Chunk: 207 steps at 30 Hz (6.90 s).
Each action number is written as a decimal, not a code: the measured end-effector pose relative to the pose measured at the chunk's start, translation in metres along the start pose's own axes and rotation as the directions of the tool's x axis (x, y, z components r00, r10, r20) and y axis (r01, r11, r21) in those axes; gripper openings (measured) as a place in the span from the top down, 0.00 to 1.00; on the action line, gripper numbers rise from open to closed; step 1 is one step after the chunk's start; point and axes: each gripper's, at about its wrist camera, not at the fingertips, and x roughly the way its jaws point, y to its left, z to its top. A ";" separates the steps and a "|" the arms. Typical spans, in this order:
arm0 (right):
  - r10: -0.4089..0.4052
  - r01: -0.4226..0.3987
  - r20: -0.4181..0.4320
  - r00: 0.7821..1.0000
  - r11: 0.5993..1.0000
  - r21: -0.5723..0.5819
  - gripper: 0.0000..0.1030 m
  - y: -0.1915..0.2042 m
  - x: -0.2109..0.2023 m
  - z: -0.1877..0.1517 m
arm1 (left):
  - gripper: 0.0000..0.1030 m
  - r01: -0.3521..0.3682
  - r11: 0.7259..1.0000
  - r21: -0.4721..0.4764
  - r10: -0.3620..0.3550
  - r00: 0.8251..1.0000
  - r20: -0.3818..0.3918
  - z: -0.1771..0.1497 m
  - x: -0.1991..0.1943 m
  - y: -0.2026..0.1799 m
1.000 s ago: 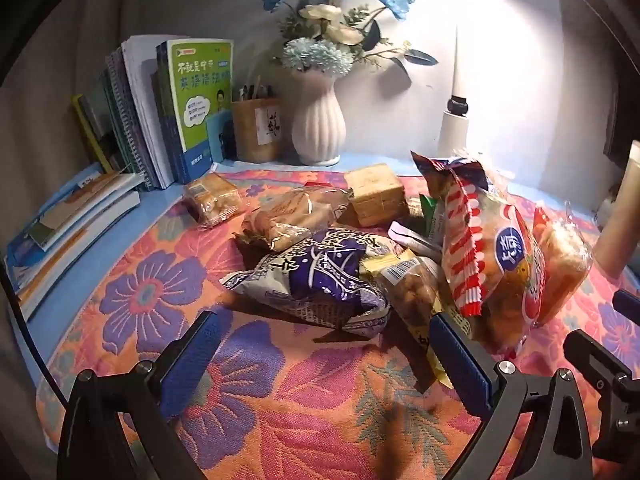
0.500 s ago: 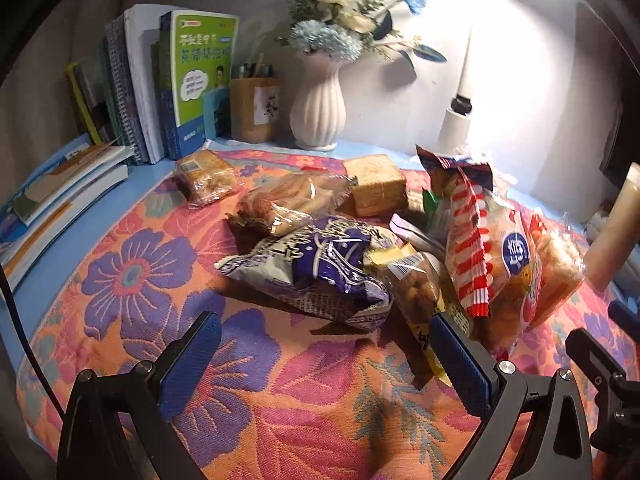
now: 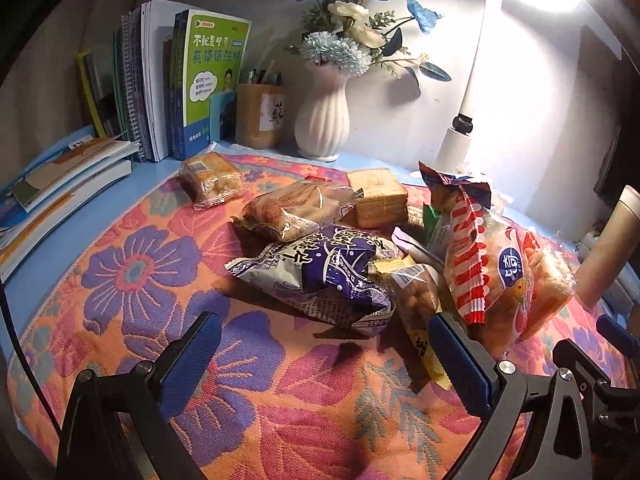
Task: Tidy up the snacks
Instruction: 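Move both grippers toward the snack pile, then grasp a barcoded biscuit pack with left gripper while right gripper grasps a bread pack, then carry both packs to the glass plate and open both grippers, then grasp the blue-and-white bag with left gripper while right gripper grasps the red striped bag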
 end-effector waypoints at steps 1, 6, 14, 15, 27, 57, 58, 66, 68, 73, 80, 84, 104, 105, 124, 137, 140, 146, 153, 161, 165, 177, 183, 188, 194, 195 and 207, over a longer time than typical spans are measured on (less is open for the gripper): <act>0.003 -0.003 0.001 1.000 1.000 0.003 0.00 -0.001 0.000 0.000 | 0.00 0.001 1.000 0.001 -0.001 1.000 -0.001 0.000 0.000 0.000; 0.012 -0.012 -0.004 1.000 1.000 0.016 0.00 -0.003 0.000 0.000 | 0.00 0.002 1.000 -0.009 -0.002 1.000 0.005 0.001 -0.001 0.003; 0.012 -0.012 0.005 1.000 1.000 0.003 0.00 0.000 -0.002 0.000 | 0.00 0.012 0.994 -0.109 -0.010 1.000 0.014 0.005 -0.006 0.023; 0.021 -0.021 0.011 1.000 1.000 0.008 0.00 -0.002 -0.004 0.000 | 0.00 0.024 0.992 -0.122 -0.023 1.000 0.009 0.006 -0.007 0.026; 0.086 -0.086 -0.023 0.996 0.996 0.019 0.00 -0.039 -0.023 0.017 | 0.00 -0.025 0.980 -0.198 0.007 0.996 -0.092 0.077 -0.006 0.096; 0.417 -0.443 -0.224 0.881 0.893 -0.079 0.21 -0.019 0.072 0.057 | 0.41 -0.207 0.938 -0.277 0.139 0.960 -0.245 0.135 0.153 0.123; 0.431 -0.454 -0.220 0.875 0.889 -0.066 0.21 -0.018 0.074 0.058 | 0.47 -0.207 0.945 -0.254 0.145 0.959 -0.244 0.135 0.152 0.120; 0.483 -0.491 -0.181 0.857 0.871 0.005 0.44 -0.032 0.060 0.055 | 0.54 -0.123 0.974 -0.191 0.094 0.984 -0.151 0.134 0.101 0.112; 0.470 -0.479 -0.175 0.865 0.878 -0.011 0.44 -0.030 0.048 0.050 | 0.54 -0.099 0.980 -0.170 0.079 0.989 -0.125 0.133 0.082 0.108; 0.321 -0.346 -0.227 0.919 0.935 -0.078 0.44 -0.023 0.002 0.039 | 0.54 0.024 0.995 -0.102 -0.036 0.993 -0.113 0.116 0.027 0.073; 0.155 -0.188 -0.397 0.905 0.981 -0.044 0.42 -0.030 -0.010 0.018 | 0.54 0.201 0.979 -0.019 -0.202 0.969 -0.145 0.073 -0.023 0.007; 0.295 -0.301 -0.405 0.866 0.952 0.051 0.33 -0.042 0.004 0.007 | 0.54 0.262 0.965 0.033 -0.252 0.951 -0.181 0.051 -0.038 -0.028; 0.389 -0.443 -0.380 0.839 0.894 -0.063 0.15 -0.054 0.028 -0.017 | 0.54 0.340 0.932 0.125 -0.308 0.925 -0.221 0.022 -0.057 -0.069; 0.381 -0.434 -0.382 0.842 0.899 -0.061 0.16 -0.054 0.028 -0.017 | 0.54 0.335 0.933 0.131 -0.302 0.928 -0.217 0.021 -0.058 -0.071; 0.264 -0.263 -0.211 0.941 0.964 0.030 0.49 -0.070 -0.043 -0.009 | 0.54 0.243 0.946 0.212 -0.226 0.969 -0.101 0.017 -0.091 -0.097; -0.027 0.027 -0.004 1.000 0.973 0.229 0.53 -0.195 -0.152 -0.012 | 0.54 0.378 0.851 0.366 -0.359 0.925 -0.122 0.015 -0.110 -0.206; -0.137 0.141 -0.033 0.990 0.947 0.290 0.53 -0.225 -0.163 -0.027 | 0.54 0.445 0.800 0.403 -0.419 0.895 -0.155 0.010 -0.113 -0.246; -0.204 0.247 -0.146 0.968 0.876 0.414 0.53 -0.273 -0.166 -0.062 | 0.54 0.623 0.664 0.414 -0.548 0.782 -0.298 -0.010 -0.110 -0.338; -0.220 0.283 -0.187 0.958 0.845 0.454 0.50 -0.293 -0.171 -0.079 | 0.54 0.716 0.590 0.373 -0.584 0.698 -0.415 -0.031 -0.089 -0.400; -0.226 0.274 -0.157 0.961 0.842 0.464 0.34 -0.293 -0.175 -0.074 | 0.27 0.699 0.638 0.323 -0.593 0.714 -0.372 -0.014 -0.070 -0.383; -0.202 0.246 -0.145 0.969 0.860 0.448 0.34 -0.285 -0.171 -0.068 | 0.27 0.677 0.670 0.305 -0.588 0.734 -0.340 -0.002 -0.069 -0.358; -0.080 0.110 -0.099 0.992 0.927 0.359 0.34 -0.223 -0.149 -0.031 | 0.27 0.551 0.801 0.235 -0.512 0.833 -0.208 0.041 -0.070 -0.246; 0.008 0.023 -0.105 0.994 0.955 0.295 0.34 -0.182 -0.125 -0.010 | 0.27 0.481 0.853 0.203 -0.459 0.876 -0.149 0.060 -0.076 -0.189; 0.102 -0.072 -0.117 0.988 0.968 0.240 0.34 -0.142 -0.102 0.007 | 0.27 0.393 0.902 0.179 -0.382 0.919 -0.096 0.072 -0.082 -0.133; 0.213 -0.186 -0.147 0.966 0.966 0.177 0.34 -0.091 -0.072 0.026 | 0.27 0.304 0.944 0.125 -0.300 0.952 -0.053 0.080 -0.081 -0.066; 0.229 -0.203 -0.153 0.961 0.965 0.167 0.34 -0.082 -0.066 0.029 | 0.27 0.288 0.952 0.108 -0.284 0.958 -0.046 0.080 -0.080 -0.052; 0.326 -0.336 -0.238 0.915 0.942 -0.004 0.34 -0.004 -0.004 0.051 | 0.28 0.184 0.980 -0.077 -0.190 0.979 -0.076 0.076 -0.038 0.049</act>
